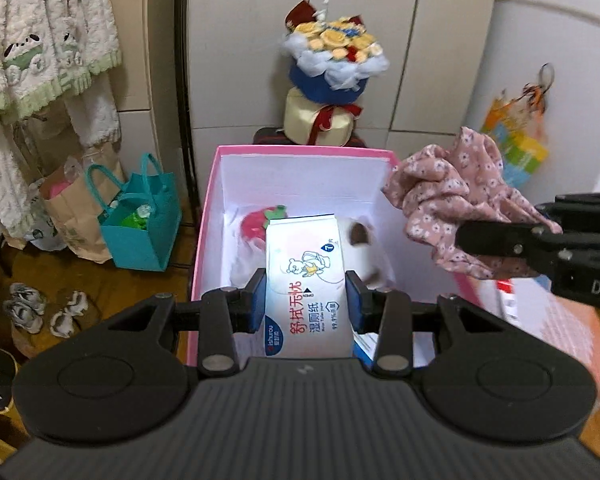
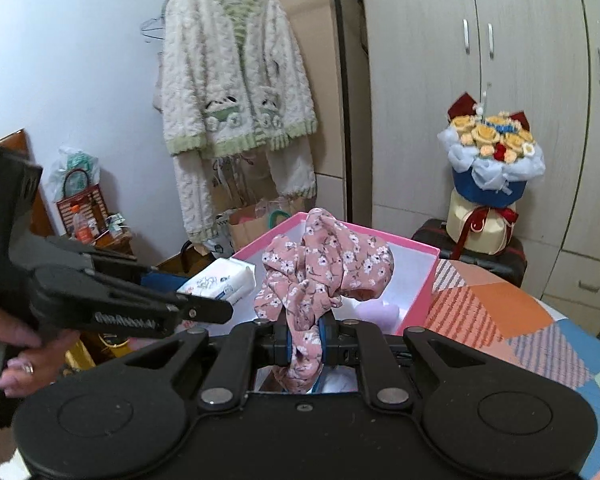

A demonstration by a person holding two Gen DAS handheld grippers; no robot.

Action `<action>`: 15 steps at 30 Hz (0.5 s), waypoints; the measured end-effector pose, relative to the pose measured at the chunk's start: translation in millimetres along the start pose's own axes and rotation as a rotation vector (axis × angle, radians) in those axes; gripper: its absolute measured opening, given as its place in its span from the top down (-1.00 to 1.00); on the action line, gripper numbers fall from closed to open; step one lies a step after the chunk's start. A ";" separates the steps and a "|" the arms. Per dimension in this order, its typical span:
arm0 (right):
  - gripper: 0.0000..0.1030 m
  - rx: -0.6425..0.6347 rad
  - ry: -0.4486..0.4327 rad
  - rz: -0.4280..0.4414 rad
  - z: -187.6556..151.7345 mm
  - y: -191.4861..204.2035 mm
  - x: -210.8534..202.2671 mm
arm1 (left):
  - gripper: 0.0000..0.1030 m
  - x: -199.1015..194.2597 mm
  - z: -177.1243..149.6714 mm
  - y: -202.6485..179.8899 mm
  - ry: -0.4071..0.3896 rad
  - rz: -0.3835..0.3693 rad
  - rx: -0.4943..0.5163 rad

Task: Organize soft objects
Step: 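Carry the tissue pack and scrunchie toward the pink box with both grippers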

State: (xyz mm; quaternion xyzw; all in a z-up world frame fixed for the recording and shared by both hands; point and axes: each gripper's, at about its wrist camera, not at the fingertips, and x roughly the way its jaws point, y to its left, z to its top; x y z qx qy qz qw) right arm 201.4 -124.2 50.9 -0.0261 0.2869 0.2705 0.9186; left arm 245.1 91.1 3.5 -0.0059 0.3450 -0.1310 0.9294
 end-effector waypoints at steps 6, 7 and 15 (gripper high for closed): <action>0.70 0.075 0.045 -0.026 22.6 -31.2 53.6 | 0.25 48.0 17.6 5.1 0.105 0.022 0.014; 0.70 0.111 0.038 -0.041 25.8 -38.5 61.0 | 0.25 53.6 17.8 6.6 0.114 0.028 0.011; 0.64 0.106 0.144 -0.037 31.7 -48.8 104.6 | 0.23 72.9 13.3 6.7 0.144 0.046 0.027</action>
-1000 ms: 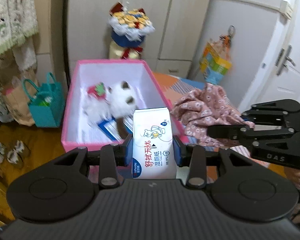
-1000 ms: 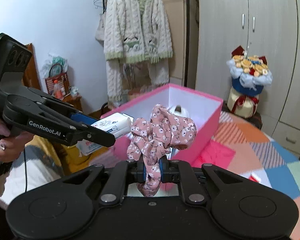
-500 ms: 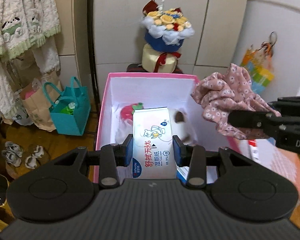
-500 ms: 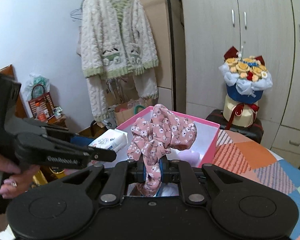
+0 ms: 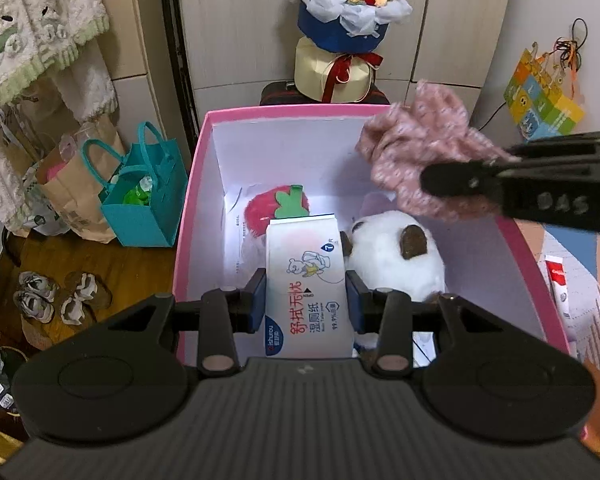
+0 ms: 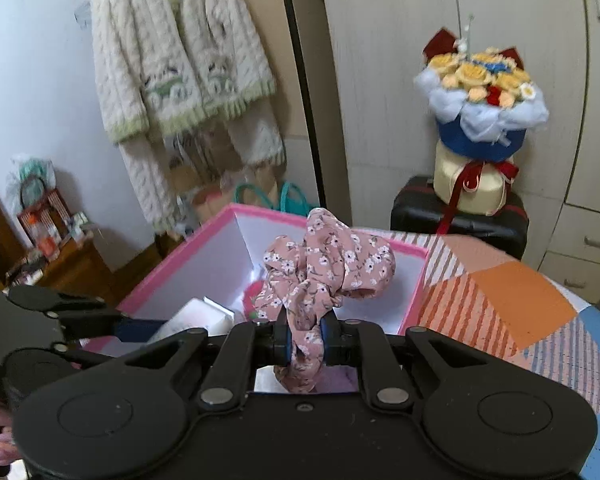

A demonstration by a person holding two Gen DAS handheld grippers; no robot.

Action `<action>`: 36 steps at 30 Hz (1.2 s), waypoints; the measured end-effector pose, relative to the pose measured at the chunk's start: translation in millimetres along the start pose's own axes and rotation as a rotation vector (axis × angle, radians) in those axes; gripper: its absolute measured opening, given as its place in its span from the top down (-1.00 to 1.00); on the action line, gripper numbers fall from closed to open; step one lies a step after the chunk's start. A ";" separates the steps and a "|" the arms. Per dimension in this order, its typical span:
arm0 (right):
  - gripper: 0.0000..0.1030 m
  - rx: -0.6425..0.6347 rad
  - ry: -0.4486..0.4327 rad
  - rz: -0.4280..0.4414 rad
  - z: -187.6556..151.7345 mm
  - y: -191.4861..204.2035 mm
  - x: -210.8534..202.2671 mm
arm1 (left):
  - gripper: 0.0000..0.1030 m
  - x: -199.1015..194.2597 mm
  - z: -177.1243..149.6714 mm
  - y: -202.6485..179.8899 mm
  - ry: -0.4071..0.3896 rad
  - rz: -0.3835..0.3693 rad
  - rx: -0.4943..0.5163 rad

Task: Organize soft objects
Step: 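Carry the tissue pack and scrunchie toward the pink box with both grippers, then open the left gripper dropping the tissue pack while right releases the scrunchie into the box, then move the left gripper to the Colgate toothpaste tube on the table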

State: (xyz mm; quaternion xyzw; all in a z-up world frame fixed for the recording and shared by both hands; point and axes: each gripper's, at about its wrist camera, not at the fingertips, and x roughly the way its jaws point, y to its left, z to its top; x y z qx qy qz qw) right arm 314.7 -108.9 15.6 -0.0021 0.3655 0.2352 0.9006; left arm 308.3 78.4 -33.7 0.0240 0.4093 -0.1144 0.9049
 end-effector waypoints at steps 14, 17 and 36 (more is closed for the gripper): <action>0.02 0.013 -0.052 0.021 -22.3 -3.4 -41.0 | -0.07 -54.1 -18.8 7.0 -0.103 -0.011 -0.006; -0.02 -0.002 -0.067 0.023 -31.8 0.0 -67.0 | -0.13 -76.7 -28.6 1.0 -0.133 -0.023 0.031; -0.18 -0.043 -0.084 -0.135 -113.8 12.2 -202.4 | -0.33 -174.0 -89.1 -74.4 -0.174 -0.204 0.232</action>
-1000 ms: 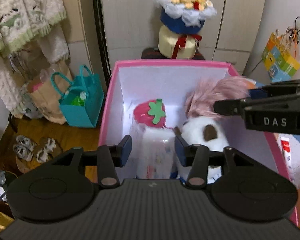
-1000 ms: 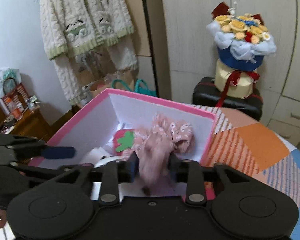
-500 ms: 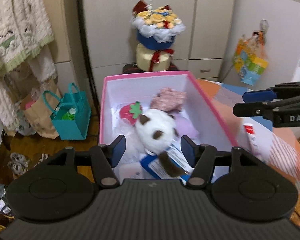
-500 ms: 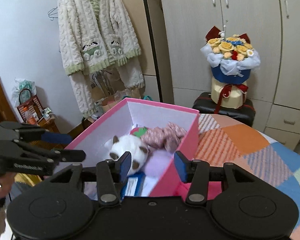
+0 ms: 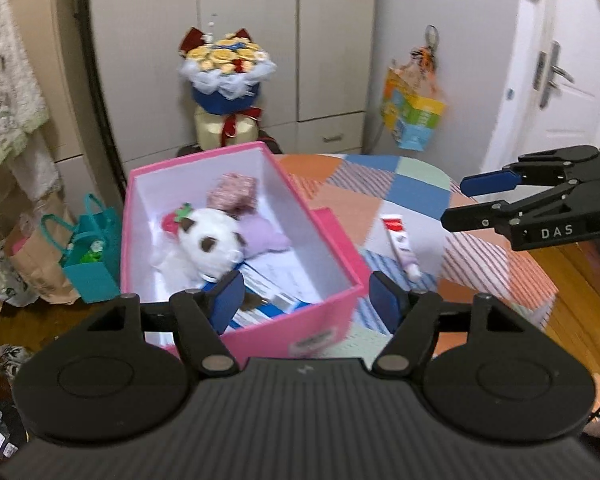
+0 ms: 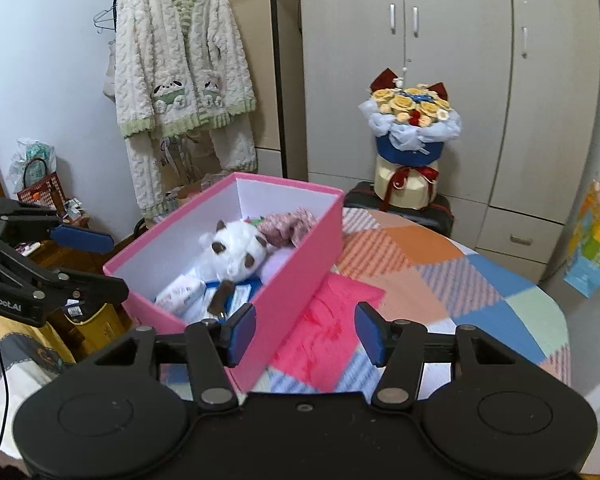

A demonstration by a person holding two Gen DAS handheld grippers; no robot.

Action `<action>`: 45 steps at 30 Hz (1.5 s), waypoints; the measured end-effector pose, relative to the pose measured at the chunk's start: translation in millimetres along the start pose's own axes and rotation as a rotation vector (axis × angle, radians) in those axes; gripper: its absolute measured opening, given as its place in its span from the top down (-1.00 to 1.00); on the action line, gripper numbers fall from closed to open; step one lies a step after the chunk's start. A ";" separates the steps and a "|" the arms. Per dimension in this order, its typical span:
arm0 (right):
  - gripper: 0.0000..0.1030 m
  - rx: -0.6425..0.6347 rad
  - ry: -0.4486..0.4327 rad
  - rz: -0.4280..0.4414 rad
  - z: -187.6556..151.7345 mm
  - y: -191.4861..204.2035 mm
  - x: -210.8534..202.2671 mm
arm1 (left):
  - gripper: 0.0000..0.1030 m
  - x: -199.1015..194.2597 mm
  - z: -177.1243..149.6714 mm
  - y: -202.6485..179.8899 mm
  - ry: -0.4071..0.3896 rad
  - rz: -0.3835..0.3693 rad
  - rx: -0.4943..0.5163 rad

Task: Organize soft objects
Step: 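Move the left gripper to the Colgate toothpaste tube on the table, then grasp the Colgate toothpaste tube with the left gripper and lift it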

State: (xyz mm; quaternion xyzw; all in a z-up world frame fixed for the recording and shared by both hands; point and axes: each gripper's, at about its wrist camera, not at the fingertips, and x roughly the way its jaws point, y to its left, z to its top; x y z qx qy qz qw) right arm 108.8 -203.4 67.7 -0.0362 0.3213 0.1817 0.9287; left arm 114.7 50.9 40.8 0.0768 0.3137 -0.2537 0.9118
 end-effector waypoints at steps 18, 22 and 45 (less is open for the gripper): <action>-0.22 -0.009 0.027 0.003 -73.7 -36.1 -20.8 | -0.32 64.5 9.0 -82.3 0.139 -0.200 0.052; -0.23 -0.010 0.028 0.018 -81.6 -46.9 -12.4 | -0.29 91.2 14.2 -94.7 0.162 -0.233 0.041; -0.23 0.068 0.043 -0.022 -104.0 -91.2 113.7 | 0.52 247.9 24.5 -103.6 0.234 -0.197 -0.145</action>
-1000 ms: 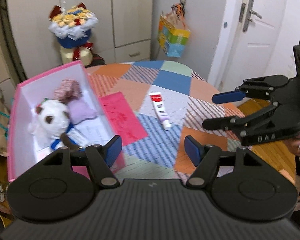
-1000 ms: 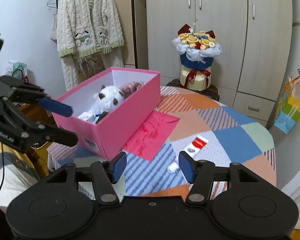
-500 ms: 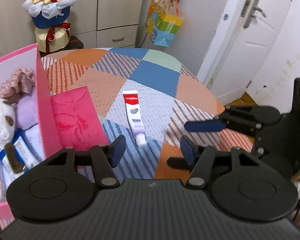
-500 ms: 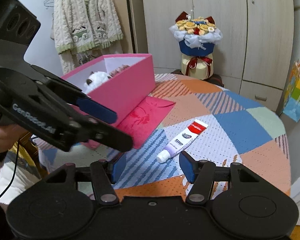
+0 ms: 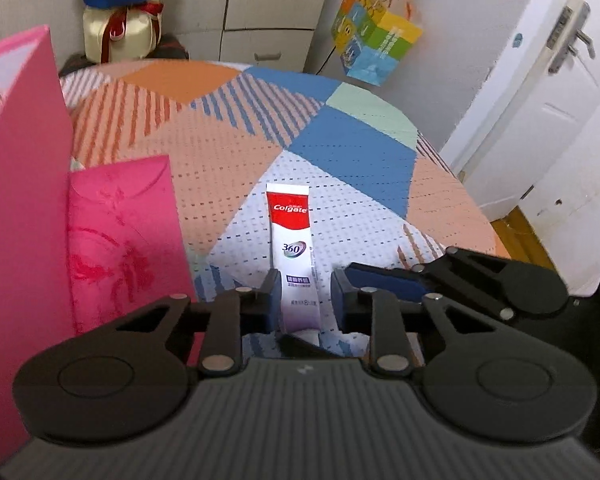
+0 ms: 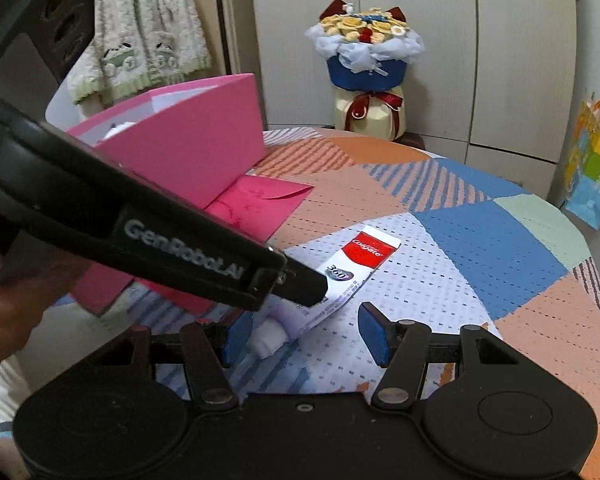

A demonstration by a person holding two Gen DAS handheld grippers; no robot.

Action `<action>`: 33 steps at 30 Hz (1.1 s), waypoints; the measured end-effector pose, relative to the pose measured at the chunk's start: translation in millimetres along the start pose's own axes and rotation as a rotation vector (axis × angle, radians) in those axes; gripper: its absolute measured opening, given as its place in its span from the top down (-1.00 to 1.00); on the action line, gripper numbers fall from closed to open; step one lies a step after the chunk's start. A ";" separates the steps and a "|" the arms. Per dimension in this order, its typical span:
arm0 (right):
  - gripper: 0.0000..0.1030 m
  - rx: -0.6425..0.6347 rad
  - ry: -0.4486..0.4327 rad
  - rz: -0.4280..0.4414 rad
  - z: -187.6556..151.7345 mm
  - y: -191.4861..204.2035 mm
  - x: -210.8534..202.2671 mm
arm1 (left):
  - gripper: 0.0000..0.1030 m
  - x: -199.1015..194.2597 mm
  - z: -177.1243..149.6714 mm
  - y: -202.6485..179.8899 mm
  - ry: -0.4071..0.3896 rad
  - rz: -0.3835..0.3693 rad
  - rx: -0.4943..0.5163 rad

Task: Organize soft objects
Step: 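Grasp the Colgate toothpaste tube with the left gripper and lift it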

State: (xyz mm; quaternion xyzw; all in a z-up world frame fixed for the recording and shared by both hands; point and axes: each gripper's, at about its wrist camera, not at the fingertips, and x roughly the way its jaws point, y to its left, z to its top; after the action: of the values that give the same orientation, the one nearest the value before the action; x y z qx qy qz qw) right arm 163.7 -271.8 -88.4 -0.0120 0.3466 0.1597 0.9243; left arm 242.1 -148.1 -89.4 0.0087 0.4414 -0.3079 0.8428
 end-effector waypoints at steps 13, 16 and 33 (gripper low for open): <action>0.05 -0.008 -0.008 -0.063 -2.3 9.2 14.6 | 0.54 20.9 -2.6 13.5 0.013 -0.034 -0.092; 0.10 0.044 -0.016 -0.080 -3.8 7.8 14.5 | 0.54 21.4 -3.6 13.1 -0.003 -0.029 -0.108; 0.47 0.148 -0.086 -0.166 -19.1 15.7 -2.4 | 0.61 5.8 -21.4 3.0 -0.053 -0.046 -0.107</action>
State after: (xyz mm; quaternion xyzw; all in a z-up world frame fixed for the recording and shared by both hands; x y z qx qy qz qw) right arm 145.1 -260.1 -100.0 0.0344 0.3153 0.0570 0.9466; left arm 230.4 -142.5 -107.6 -0.0548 0.4346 -0.3032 0.8463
